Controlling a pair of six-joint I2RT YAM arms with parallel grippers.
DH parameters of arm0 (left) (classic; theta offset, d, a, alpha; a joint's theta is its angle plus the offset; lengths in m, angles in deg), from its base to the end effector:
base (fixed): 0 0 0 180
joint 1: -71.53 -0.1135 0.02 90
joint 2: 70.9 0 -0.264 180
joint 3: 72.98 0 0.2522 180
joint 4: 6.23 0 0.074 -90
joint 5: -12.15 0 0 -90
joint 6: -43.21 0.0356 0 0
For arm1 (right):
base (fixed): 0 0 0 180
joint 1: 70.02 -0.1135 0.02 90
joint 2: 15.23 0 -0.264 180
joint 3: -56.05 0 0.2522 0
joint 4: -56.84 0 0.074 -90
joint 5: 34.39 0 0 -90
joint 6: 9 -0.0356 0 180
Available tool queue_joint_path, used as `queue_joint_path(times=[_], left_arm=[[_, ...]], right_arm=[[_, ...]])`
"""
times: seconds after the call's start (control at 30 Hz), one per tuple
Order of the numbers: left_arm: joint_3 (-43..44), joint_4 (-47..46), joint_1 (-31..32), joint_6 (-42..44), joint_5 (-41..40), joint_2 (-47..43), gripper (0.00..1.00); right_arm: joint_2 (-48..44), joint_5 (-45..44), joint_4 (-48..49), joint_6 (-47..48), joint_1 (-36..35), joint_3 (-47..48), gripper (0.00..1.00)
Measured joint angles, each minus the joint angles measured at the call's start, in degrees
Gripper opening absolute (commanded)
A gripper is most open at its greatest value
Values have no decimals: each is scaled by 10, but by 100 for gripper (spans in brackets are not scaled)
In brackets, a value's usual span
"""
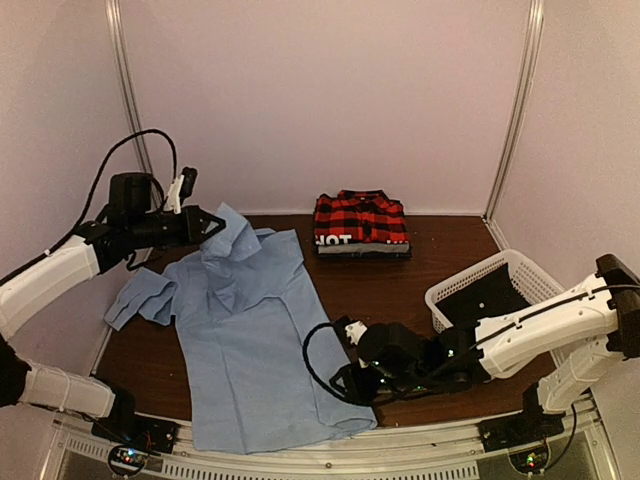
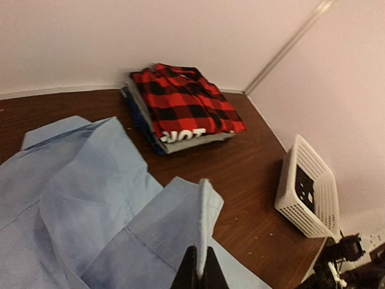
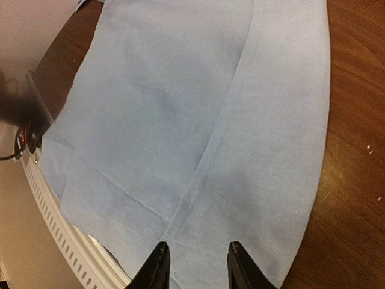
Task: Fold and stack the long sleeve shirts
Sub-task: Pass from the left arm to the right
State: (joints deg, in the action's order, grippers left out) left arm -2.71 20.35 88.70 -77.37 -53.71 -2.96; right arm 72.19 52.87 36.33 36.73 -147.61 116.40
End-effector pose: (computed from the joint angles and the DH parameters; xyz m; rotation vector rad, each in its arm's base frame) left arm 0.2536 -0.0936 0.3247 0.0423 2.0831 -0.9435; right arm 0.0676 0.2991 0.1816 -0.7256 2.5093 0.8556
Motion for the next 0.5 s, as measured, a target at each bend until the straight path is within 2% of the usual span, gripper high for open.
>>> queue_joint_path(times=[0.2,0.3,0.5], left_arm=[[14,-43,116,56,140,57,0],[31,-52,133,75,200,103,0],[56,-54,150,102,284,176,0]], right_arm=[[-66,-43,29,4,55,0,39],[-75,-59,39,13,75,0,43],[-87,-74,68,45,95,-4,62]])
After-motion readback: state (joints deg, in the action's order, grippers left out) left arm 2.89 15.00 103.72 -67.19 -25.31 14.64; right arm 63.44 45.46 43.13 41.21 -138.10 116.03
